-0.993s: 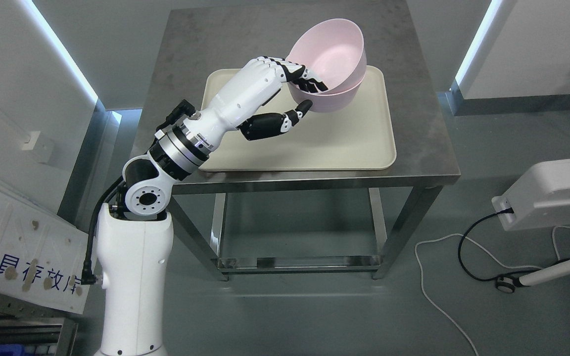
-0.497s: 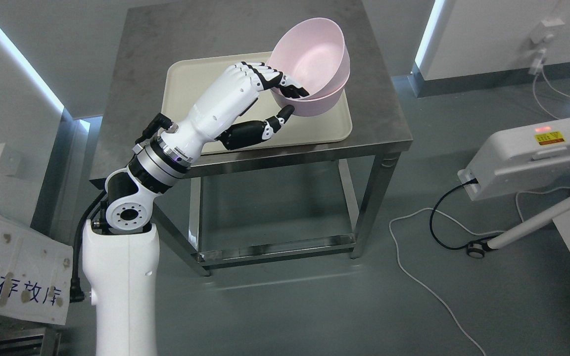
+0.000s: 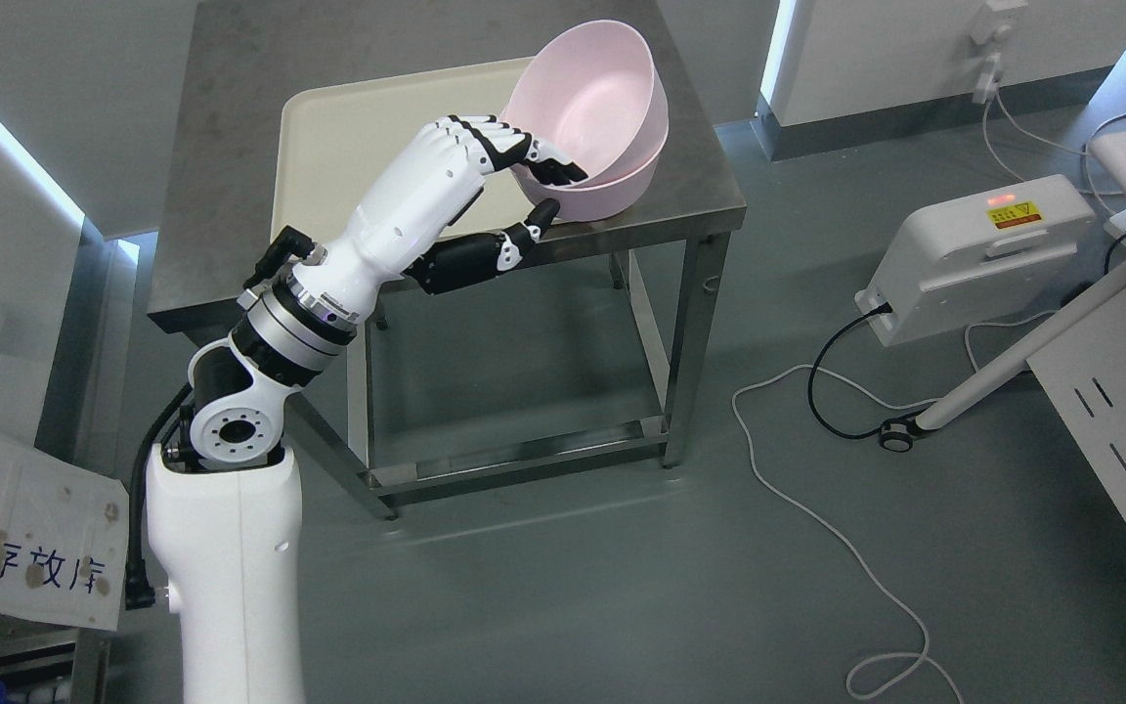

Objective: Stack pink IKEA bowls on left shelf middle
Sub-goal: 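Hold the stacked bowls up while the robot turns toward the blue bins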

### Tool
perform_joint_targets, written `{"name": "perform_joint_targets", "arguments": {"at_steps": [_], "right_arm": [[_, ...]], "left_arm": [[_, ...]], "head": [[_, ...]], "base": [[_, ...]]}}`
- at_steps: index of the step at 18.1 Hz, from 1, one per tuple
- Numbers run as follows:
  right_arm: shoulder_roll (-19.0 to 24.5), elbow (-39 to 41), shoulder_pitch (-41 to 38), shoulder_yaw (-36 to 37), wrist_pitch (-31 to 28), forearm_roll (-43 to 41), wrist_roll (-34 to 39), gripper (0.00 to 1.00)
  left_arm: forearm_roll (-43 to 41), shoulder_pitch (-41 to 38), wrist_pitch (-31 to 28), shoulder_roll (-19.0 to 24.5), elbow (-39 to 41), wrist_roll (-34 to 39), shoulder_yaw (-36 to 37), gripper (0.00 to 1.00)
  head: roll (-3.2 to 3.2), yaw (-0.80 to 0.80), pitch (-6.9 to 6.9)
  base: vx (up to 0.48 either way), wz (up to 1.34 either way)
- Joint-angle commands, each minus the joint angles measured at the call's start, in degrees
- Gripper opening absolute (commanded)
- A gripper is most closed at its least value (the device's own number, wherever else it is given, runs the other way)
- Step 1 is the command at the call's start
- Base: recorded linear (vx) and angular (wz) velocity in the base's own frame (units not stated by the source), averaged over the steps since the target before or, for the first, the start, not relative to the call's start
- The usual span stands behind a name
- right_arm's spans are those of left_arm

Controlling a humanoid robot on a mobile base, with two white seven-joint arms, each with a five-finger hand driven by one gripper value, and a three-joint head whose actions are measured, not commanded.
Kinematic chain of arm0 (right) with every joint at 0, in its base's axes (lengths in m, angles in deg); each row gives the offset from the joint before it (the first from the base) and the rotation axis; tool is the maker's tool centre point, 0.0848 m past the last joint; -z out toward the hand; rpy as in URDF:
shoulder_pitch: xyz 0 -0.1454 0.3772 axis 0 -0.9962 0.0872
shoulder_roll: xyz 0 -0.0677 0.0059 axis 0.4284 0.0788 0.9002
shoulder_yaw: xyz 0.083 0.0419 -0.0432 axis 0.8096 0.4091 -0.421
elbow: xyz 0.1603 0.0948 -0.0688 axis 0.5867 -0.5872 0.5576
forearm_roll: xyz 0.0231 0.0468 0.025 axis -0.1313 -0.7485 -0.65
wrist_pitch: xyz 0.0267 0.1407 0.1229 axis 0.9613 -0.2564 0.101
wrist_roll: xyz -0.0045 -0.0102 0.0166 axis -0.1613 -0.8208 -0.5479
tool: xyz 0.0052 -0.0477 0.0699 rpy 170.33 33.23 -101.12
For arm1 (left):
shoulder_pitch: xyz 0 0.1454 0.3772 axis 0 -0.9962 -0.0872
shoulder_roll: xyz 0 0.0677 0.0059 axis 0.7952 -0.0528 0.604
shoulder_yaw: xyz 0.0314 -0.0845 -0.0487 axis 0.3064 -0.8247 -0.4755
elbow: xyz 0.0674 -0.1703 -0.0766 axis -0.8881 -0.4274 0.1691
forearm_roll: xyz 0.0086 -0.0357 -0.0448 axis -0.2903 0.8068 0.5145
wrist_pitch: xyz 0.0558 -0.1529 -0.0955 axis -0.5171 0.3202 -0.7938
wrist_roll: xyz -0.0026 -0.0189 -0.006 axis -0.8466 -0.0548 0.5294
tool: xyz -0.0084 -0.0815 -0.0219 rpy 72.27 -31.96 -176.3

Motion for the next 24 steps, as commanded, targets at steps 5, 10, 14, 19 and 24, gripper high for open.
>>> {"name": "perform_joint_targets", "arguments": {"at_steps": [5, 10, 14, 19, 24], "right_arm": [[-1.0, 1.0, 0.0, 0.3, 0.0, -0.1, 0.0, 1.00], [-1.0, 1.0, 0.0, 0.3, 0.0, -0.1, 0.0, 1.00], [-1.0, 1.0, 0.0, 0.3, 0.0, -0.1, 0.0, 1.00], [-1.0, 1.0, 0.0, 0.3, 0.0, -0.1, 0.0, 1.00], [-1.0, 1.0, 0.0, 0.3, 0.0, -0.1, 0.0, 1.00]], "left_arm": [[0.3, -0.1, -0.1, 1.0, 0.8, 0.2, -1.2, 0.03], [0.7, -0.1, -0.2, 1.0, 0.8, 0.3, -1.2, 0.03], [0.8, -0.1, -0.3, 1.0, 0.7, 0.4, -1.3, 0.04], [0.8, -0.1, -0.3, 1.0, 0.7, 0.4, -2.0, 0.04], [1.0, -0.1, -0.3, 1.0, 0.7, 0.4, -2.4, 0.04]], "head": [[0.00, 0.00, 0.00], [0.00, 0.00, 0.00], [0.00, 0.00, 0.00], [0.00, 0.00, 0.00], [0.00, 0.00, 0.00]], "base": [[-0.211, 0.14], [-0.224, 0.20], [-0.243, 0.06], [-0.239, 0.05], [-0.211, 0.07]]}}
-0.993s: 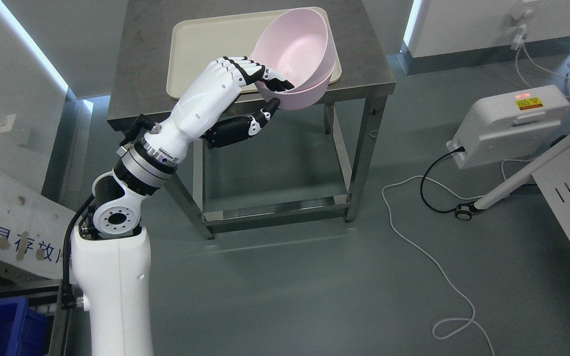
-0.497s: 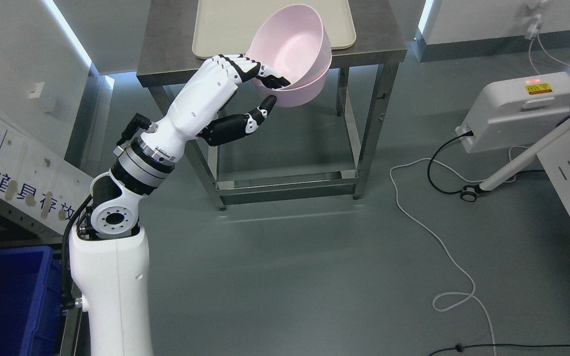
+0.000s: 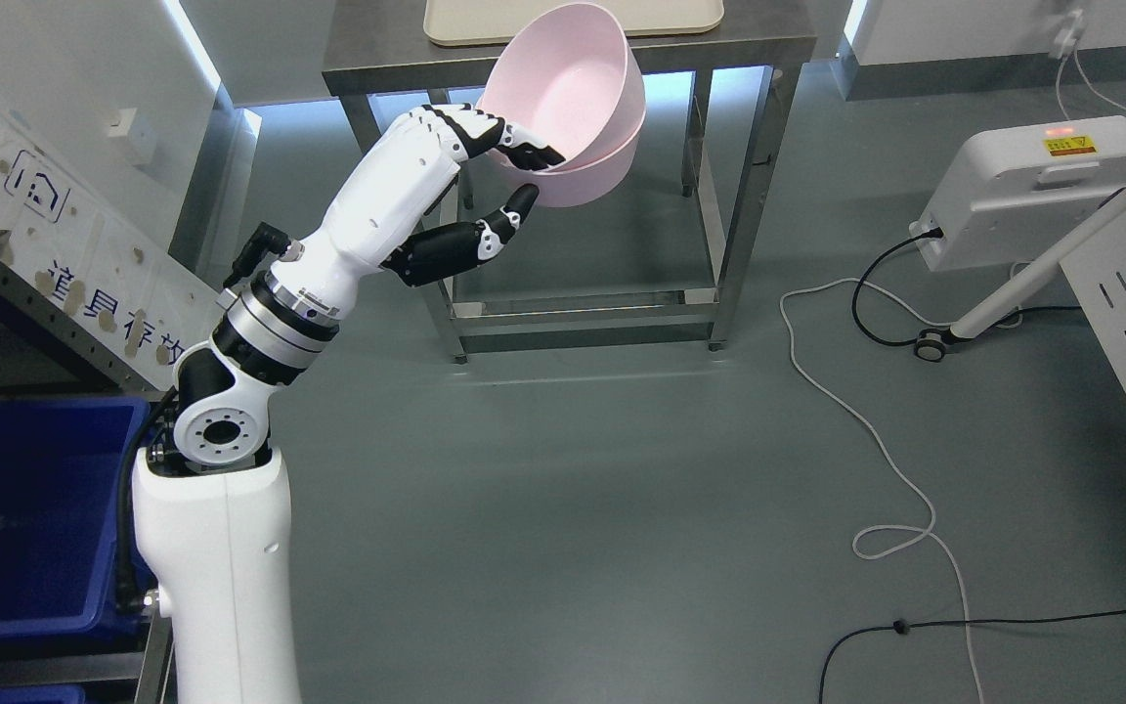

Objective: Stack pink IKEA bowls on left shelf middle
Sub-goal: 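Hold the stacked bowls up while the robot turns toward the blue bins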

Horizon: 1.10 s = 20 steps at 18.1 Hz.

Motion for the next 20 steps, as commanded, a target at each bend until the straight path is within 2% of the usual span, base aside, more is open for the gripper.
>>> {"name": "perform_joint_targets", "arguments": {"at_steps": [1, 7, 10, 15, 19, 20], "right_arm": [[-1.0, 1.0, 0.0, 0.3, 0.0, -0.1, 0.0, 1.00], [-1.0, 1.0, 0.0, 0.3, 0.0, -0.1, 0.0, 1.00], [-1.0, 1.0, 0.0, 0.3, 0.0, -0.1, 0.0, 1.00], [-1.0, 1.0, 0.0, 0.3, 0.0, -0.1, 0.0, 1.00], [-1.0, 1.0, 0.0, 0.3, 0.0, -0.1, 0.0, 1.00], [-1.0, 1.0, 0.0, 0.3, 0.0, -0.1, 0.0, 1.00]], "left_arm": [[0.3, 0.2, 0.0, 1.0, 0.0, 0.1, -0.7, 0.04], [0.3, 3.4, -0.9, 1.0, 0.0, 0.1, -0.7, 0.04], [0.3, 8.6, -3.7, 1.0, 0.0, 0.0, -1.0, 0.04], [0.1, 23.5, -14.2, 1.0, -0.3, -0.8, -1.4, 0.04], [-0.1, 24.5, -16.3, 1.3, -0.2, -3.3, -1.6, 0.05], [-0.2, 24.5, -16.4, 2.6, -0.2, -3.4, -1.6, 0.05]], "head": [[0.00, 0.00, 0.00], [0.00, 0.00, 0.00], [0.00, 0.00, 0.00], [0.00, 0.00, 0.00], [0.00, 0.00, 0.00], [0.00, 0.00, 0.00]], "base": [[-0.194, 0.12], [-0.232, 0.11], [-0.263, 0.17], [-0.293, 0.25], [-0.243, 0.55], [-0.215, 0.76]]}}
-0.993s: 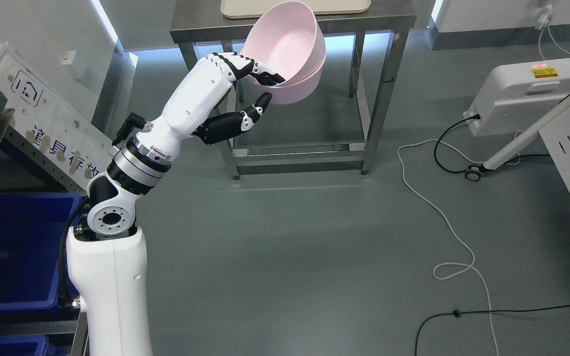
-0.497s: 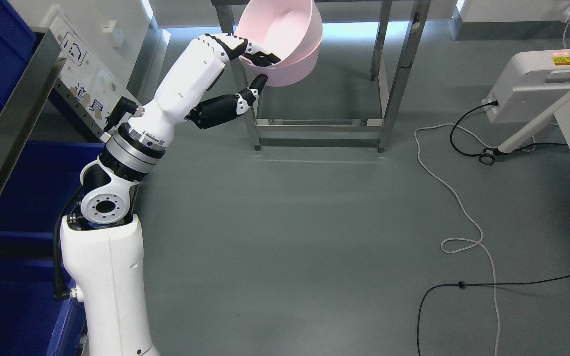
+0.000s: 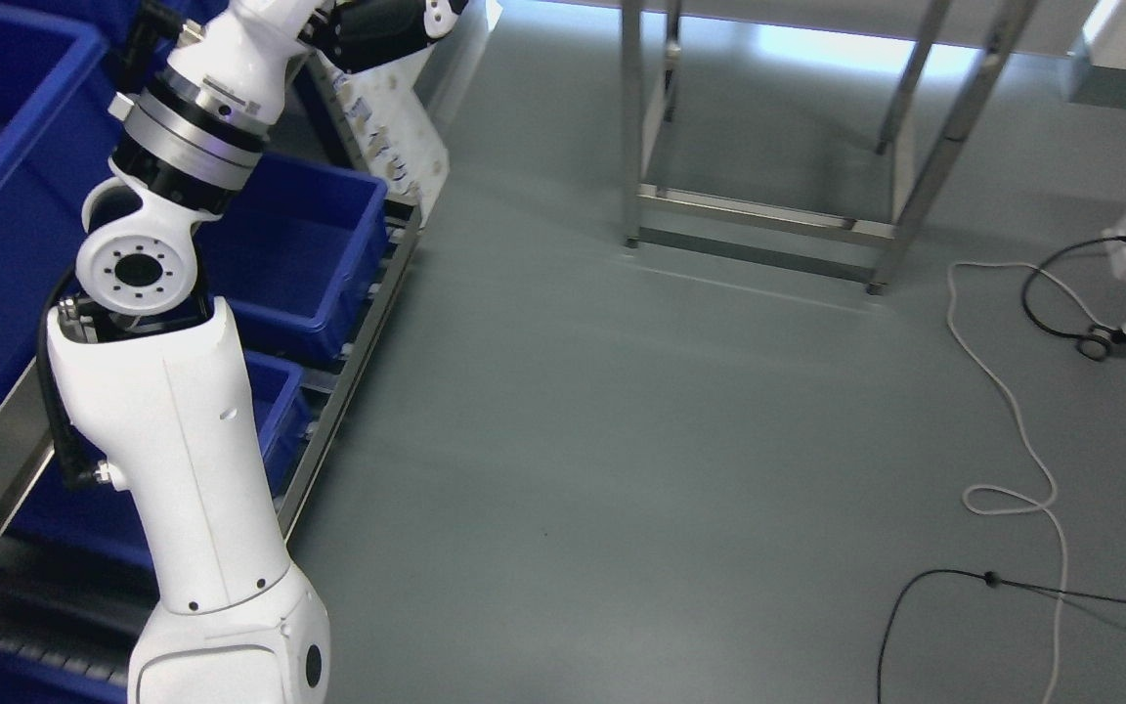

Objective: Stack pink IKEA bowls on left shelf middle
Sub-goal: 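Hold the stacked bowls up while the robot turns toward the blue bins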

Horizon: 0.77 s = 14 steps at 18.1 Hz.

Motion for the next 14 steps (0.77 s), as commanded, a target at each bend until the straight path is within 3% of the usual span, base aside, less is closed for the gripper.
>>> {"name": "perform_joint_targets", "arguments": {"at_steps": [1, 4, 14], "right_arm": [[-1.0, 1.0, 0.0, 0.3, 0.0, -0.1, 0.3, 1.00], [-1.0, 1.0, 0.0, 0.3, 0.0, -0.1, 0.3, 1.00], [-1.0, 1.0, 0.0, 0.3, 0.0, -0.1, 0.3, 1.00]], "left_arm": [[-0.3, 5.2, -1.8, 4.9, -0.1, -1.5, -0.5, 0.05], [0.0, 5.0, -2.6, 9.8, -0.1, -3.5, -1.5, 0.06], [0.0, 2.9, -6.7, 13.8, -0.1, -10.1, -2.2, 0.07]], "head": [[0.00, 0.00, 0.00], [0.00, 0.00, 0.00], [0.00, 0.00, 0.00]], "base": [[-0.215, 0.76], [-0.156, 0.95], [-0.048, 1.10]]}}
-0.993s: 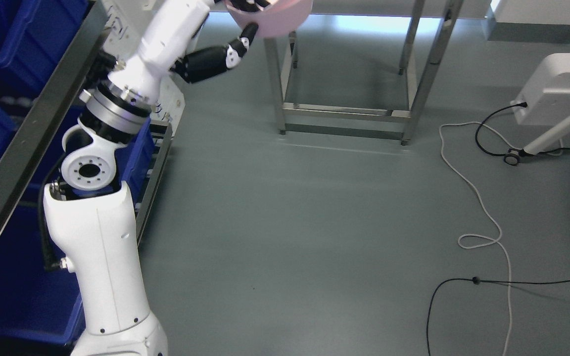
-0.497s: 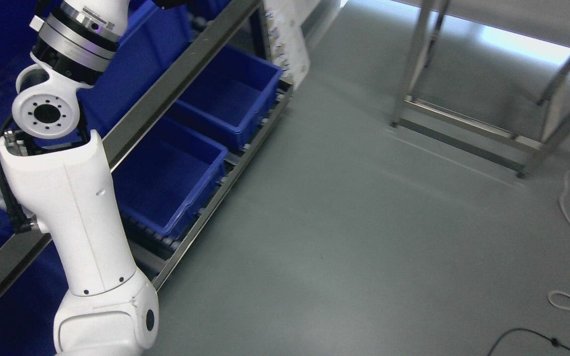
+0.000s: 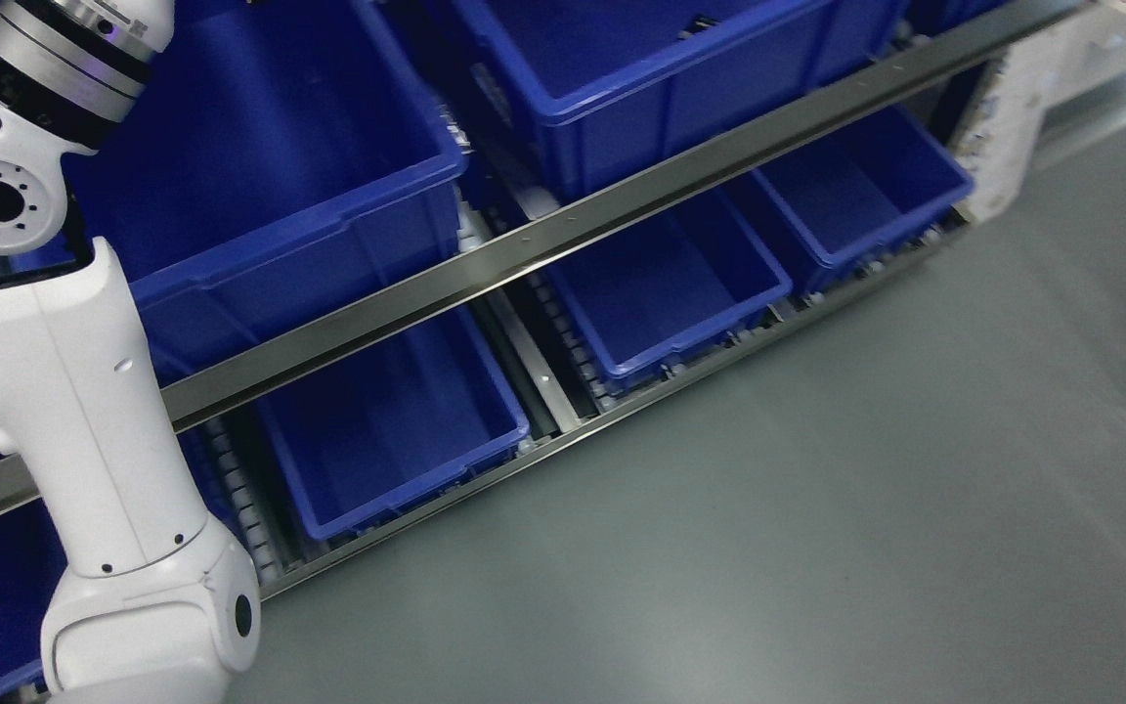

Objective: Stack pink IKEA bowls on left shelf middle
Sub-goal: 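Hold the stacked bowls up while the robot turns toward the blue bins, then lower the stacked bowls into the middle blue bin and release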

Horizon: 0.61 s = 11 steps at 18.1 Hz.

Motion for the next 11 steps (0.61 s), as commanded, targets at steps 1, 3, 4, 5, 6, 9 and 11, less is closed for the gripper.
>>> {"name": "perform_joint_targets", "arguments": {"at_steps": [1, 3, 4, 5, 6, 9, 11], "right_arm": [[-1.0, 1.0, 0.0, 0.3, 0.0, -0.1, 0.0, 1.00], [-1.0, 1.0, 0.0, 0.3, 0.0, -0.1, 0.0, 1.00], [-1.0, 1.0, 0.0, 0.3, 0.0, -0.1, 0.0, 1.00], [-1.0, 1.0, 0.0, 0.3, 0.0, -0.1, 0.0, 1.00], [-1.0, 1.0, 0.0, 0.3, 0.0, -0.1, 0.0, 1.00], [-1.0, 1.0, 0.0, 0.3, 0.0, -0.1, 0.0, 1.00], [-1.0, 1.0, 0.0, 0.3, 0.0, -0.1, 0.0, 1.00]], "left_arm": [[-0.1, -2.4, -1.4, 5.1, -0.2, -4.0, -0.1, 0.07], [-0.1, -4.0, -1.4, 5.1, -1.8, -4.6, 3.2, 0.07], [-0.2, -4.3, -1.4, 5.0, -3.0, -4.5, 5.0, 0.07], [-0.2, -4.6, -1.4, 5.1, -4.4, -4.5, 7.4, 0.08], [-0.3, -4.5, -1.3, 5.0, -6.0, -4.5, 9.2, 0.08], [-0.4, -3.1, -1.4, 4.5, -8.5, -4.5, 11.9, 0.08], [-0.4, -1.7, -1.4, 3.2, -10.5, -4.5, 16.1, 0.08]], "head": [[0.00, 0.00, 0.00], [0.00, 0.00, 0.00], [0.00, 0.00, 0.00], [0.00, 0.00, 0.00], [0.00, 0.00, 0.00], [0.00, 0.00, 0.00], [0.00, 0.00, 0.00]], "base": [[0.065, 0.94], [0.074, 0.80], [0.090, 0.64], [0.090, 0.64], [0.080, 0.46], [0.086, 0.44], [0.087, 0.27]]}}
